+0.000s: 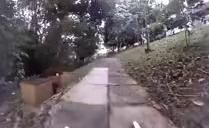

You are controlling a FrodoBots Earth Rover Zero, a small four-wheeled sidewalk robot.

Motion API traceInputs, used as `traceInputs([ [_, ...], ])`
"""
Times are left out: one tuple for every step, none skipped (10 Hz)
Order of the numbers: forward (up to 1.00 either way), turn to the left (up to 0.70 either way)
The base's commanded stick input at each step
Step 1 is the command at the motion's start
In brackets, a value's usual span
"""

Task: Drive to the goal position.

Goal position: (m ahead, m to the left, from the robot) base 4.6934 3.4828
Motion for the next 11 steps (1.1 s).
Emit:
traceInputs([
  [0.7,-0.04],
  [0.7,-0.13],
  [0.7,-0.13],
  [0.7,-0.13],
  [0.7,-0.13],
  [0.7,-0.13],
  [0.7,-0.13],
  [0.7,-0.13],
  [0.7,-0.13],
  [0.7,-0.13],
  [0.7,-0.13],
])
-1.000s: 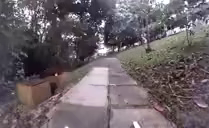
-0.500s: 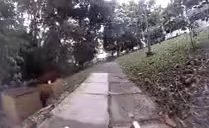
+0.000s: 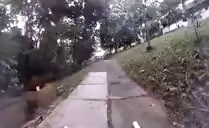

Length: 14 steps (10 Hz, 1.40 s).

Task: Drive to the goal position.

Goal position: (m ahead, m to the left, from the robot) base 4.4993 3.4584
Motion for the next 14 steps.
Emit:
traceInputs([
  [0.7,-0.13],
  [0.7,-0.13],
  [0.7,-0.13],
  [0.7,-0.13],
  [0.7,0.01],
  [0.7,0.01],
  [0.7,0.01],
  [0.7,0.01],
  [0.7,0.01],
  [0.7,0.01],
  [0.7,0.01],
  [0.7,0.01],
  [0.7,-0.01],
  [0.7,-0.11],
])
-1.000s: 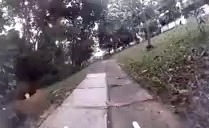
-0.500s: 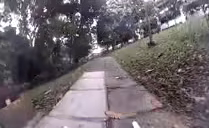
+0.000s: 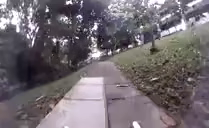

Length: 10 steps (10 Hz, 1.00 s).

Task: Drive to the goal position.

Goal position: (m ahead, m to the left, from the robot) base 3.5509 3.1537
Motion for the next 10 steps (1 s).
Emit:
traceInputs([
  [0.7,-0.13],
  [0.7,-0.13],
  [0.7,-0.13],
  [0.7,-0.13],
  [0.7,-0.13],
  [0.7,-0.13],
  [0.7,-0.13],
  [0.7,-0.13],
  [0.7,-0.13],
  [0.7,-0.12],
])
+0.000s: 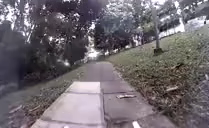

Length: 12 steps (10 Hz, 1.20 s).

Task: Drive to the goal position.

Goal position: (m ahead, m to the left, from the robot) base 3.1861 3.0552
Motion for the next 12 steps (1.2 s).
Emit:
traceInputs([
  [0.7,-0.02],
  [0.7,0.01],
  [0.7,0.01],
  [0.7,0.01],
  [0.7,0.01],
  [0.7,0.01],
  [0.7,0.01],
  [0.7,0.01],
  [0.7,0.01],
  [0.7,0.01],
  [0.7,0.01],
  [0.7,0.01],
])
